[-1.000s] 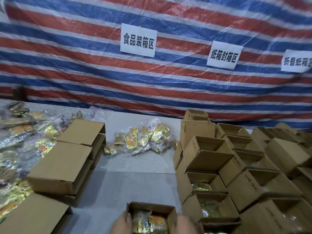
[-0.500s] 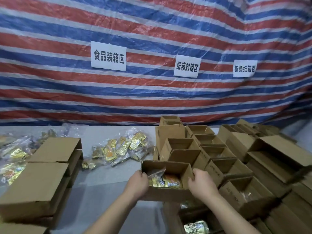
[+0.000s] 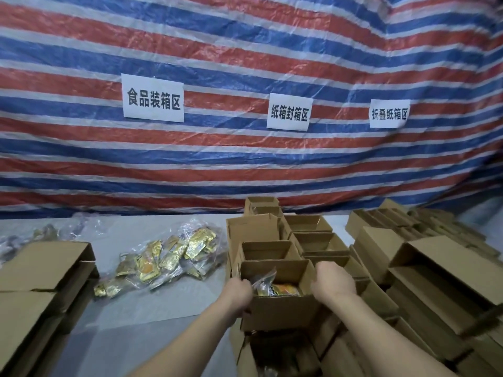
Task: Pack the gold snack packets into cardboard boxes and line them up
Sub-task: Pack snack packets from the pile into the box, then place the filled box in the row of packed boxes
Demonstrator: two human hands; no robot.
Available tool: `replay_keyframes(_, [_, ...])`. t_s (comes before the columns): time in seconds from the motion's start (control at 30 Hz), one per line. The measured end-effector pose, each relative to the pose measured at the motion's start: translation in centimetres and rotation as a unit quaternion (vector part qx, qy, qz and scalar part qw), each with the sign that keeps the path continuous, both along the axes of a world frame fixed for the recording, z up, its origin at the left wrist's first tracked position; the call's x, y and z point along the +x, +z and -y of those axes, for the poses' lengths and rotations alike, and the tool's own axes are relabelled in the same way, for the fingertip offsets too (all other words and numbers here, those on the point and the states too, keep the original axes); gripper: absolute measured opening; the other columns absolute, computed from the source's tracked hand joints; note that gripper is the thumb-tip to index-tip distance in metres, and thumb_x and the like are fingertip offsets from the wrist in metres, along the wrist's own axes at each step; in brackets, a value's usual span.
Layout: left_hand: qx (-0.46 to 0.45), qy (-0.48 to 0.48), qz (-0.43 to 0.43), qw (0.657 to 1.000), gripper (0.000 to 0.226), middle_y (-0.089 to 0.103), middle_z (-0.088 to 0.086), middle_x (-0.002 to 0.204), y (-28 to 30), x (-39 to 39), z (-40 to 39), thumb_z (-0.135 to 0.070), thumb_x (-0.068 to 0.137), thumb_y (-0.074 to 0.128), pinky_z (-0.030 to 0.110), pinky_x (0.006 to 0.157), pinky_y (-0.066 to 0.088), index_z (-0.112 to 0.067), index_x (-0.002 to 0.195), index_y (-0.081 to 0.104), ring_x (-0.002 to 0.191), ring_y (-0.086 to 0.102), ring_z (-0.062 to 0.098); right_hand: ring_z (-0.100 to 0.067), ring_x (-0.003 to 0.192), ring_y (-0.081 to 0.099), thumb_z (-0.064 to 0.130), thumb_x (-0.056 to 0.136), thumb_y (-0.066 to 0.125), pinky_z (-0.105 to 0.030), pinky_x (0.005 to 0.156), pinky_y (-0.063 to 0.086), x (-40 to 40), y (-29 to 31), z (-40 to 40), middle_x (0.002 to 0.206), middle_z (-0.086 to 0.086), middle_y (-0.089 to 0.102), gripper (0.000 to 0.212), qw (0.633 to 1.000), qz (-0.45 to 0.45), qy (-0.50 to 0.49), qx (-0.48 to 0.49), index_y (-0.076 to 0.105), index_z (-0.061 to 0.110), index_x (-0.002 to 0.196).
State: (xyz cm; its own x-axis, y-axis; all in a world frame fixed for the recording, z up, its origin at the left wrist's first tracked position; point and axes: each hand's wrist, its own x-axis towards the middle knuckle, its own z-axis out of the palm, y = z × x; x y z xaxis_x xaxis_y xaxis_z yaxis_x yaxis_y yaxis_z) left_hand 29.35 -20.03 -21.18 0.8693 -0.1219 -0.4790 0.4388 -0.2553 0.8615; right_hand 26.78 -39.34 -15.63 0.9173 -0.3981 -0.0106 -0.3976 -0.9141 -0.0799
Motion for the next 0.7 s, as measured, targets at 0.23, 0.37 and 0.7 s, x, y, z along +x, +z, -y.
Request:
replay_keyframes(0.23, [0.012,0.016,-0.017,1.0,0.023,0.057,0.012,0.106,-2.0,2.2,2.5,-0.017,0.102,0.028,0.031,0.062,0.055,-0.01,0.118,0.043,0.084,0.061,0.023,-0.007,0.066,0.056,0.021,0.091,0.062,-0.022,0.058,0.047,3.7,-2.0,2.3,0.076,0.009,0.06,0.015,0.997,-0.046,0.049,-0.031,0.059,0.027,0.078])
replay_keyframes(0.37, [0.044,0.012,-0.022,0.999,0.035,0.059,0.014,0.107,-3.5,2.5,3.2,-0.021,0.102,0.028,0.032,0.068,0.048,-0.003,0.124,0.049,0.088,0.061,0.026,-0.004,0.064,0.057,0.025,0.091,0.062,-0.019,0.052,0.042,4.7,-3.6,3.0,0.075,0.01,0.061,0.013,0.995,-0.061,0.067,-0.037,0.061,0.028,0.079])
replay_keyframes(0.7, [-0.017,-0.004,-0.044,0.999,0.064,0.05,0.012,0.14,-3.9,1.2,2.2,-0.054,0.1,0.03,0.041,0.101,0.047,-0.01,0.147,0.035,0.122,0.052,0.027,-0.01,0.075,0.066,0.015,0.09,0.065,-0.026,0.068,0.059,4.3,-5.2,2.3,0.083,0.007,0.065,0.015,0.993,-0.041,0.082,-0.076,0.066,0.026,0.1])
